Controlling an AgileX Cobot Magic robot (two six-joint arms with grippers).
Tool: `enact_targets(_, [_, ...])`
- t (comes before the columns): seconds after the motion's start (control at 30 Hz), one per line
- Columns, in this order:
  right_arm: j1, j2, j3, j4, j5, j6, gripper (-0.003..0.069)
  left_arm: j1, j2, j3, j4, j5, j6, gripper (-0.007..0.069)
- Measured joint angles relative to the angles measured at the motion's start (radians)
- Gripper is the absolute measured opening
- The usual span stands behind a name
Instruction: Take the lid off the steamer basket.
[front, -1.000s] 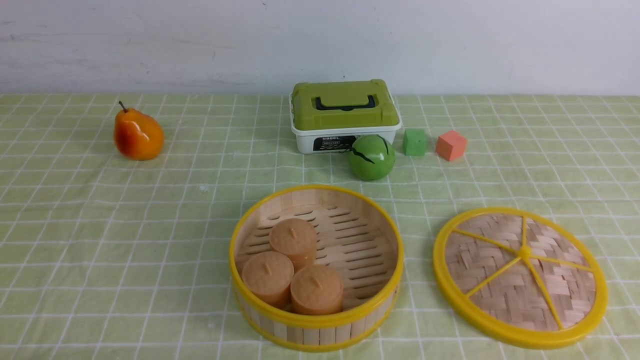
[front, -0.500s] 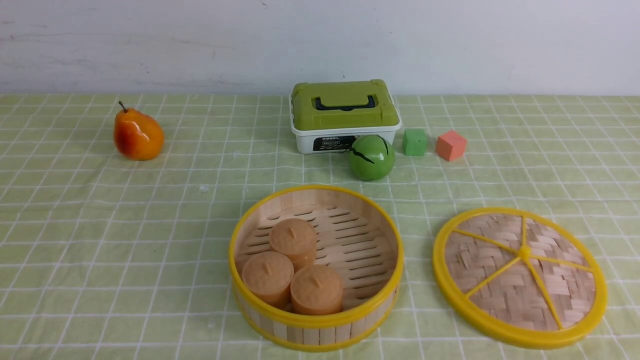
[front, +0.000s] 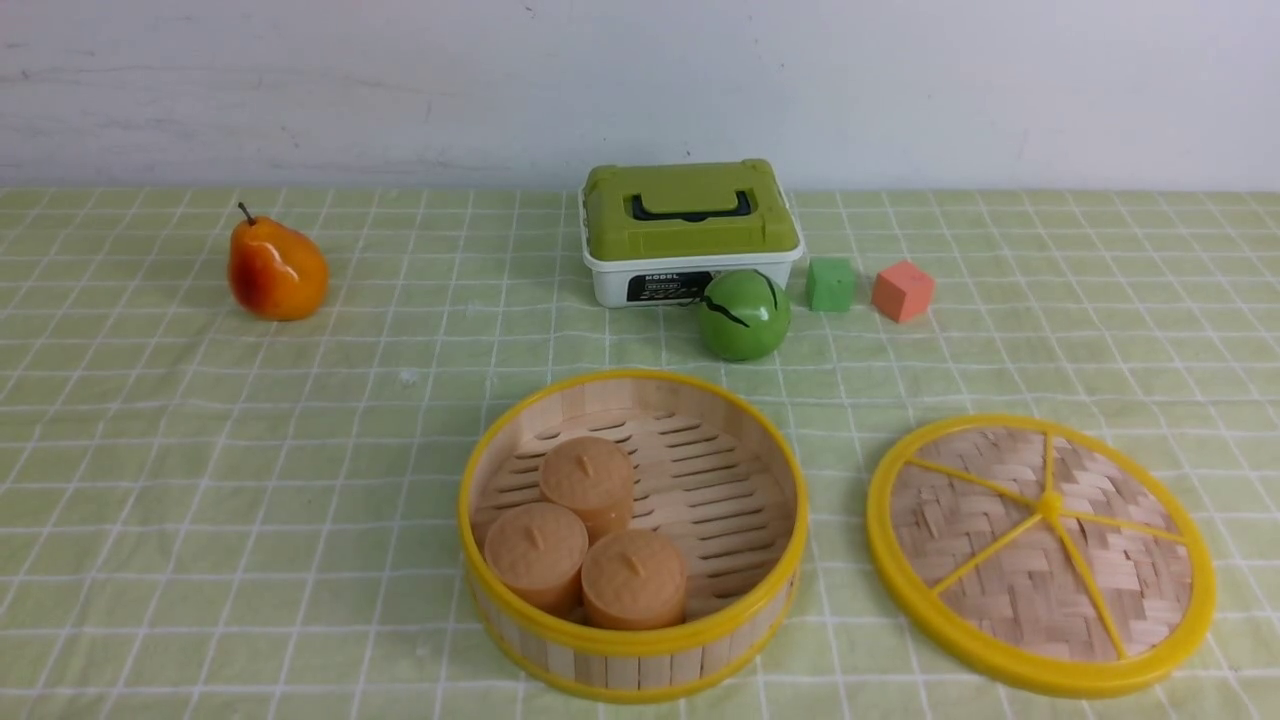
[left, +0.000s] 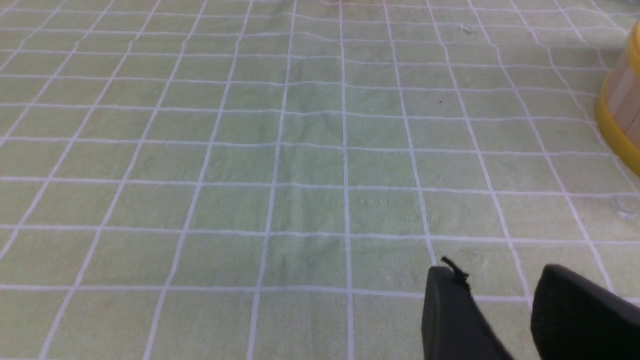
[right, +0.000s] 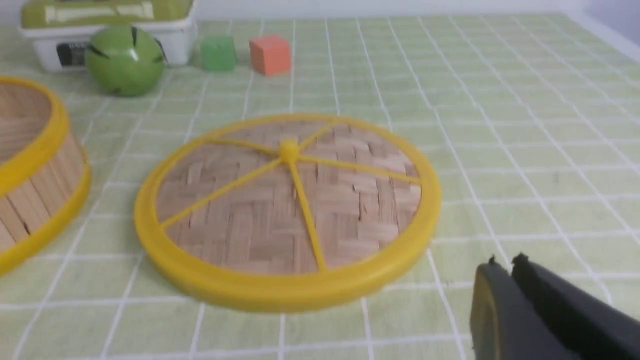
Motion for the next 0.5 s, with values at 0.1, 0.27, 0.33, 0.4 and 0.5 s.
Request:
enact_targets(0.1, [0.0, 0.0, -0.003, 0.015, 0.046, -0.001, 0.0018, 0.0, 0.0, 0.0, 0.0, 0.0, 0.0, 0.0239])
enact_targets(0.27, [0.007, 0.0, -0.007, 0.036, 0.067, -0.001, 0.0025, 0.0, 0.0, 0.0, 0.0, 0.0, 0.0, 0.0239])
enact_targets(0.33, [0.007, 0.0, -0.008, 0.039, 0.069, -0.001, 0.0028, 0.0, 0.0, 0.0, 0.0, 0.0, 0.0, 0.0239])
enact_targets(0.4, [0.007, 0.0, -0.008, 0.039, 0.07, -0.001, 0.0031, 0.0, 0.0, 0.0, 0.0, 0.0, 0.0, 0.0239])
enact_targets(0.5, [0.007, 0.0, -0.008, 0.039, 0.07, -0.001, 0.0035, 0.0, 0.0, 0.0, 0.0, 0.0, 0.0, 0.0239])
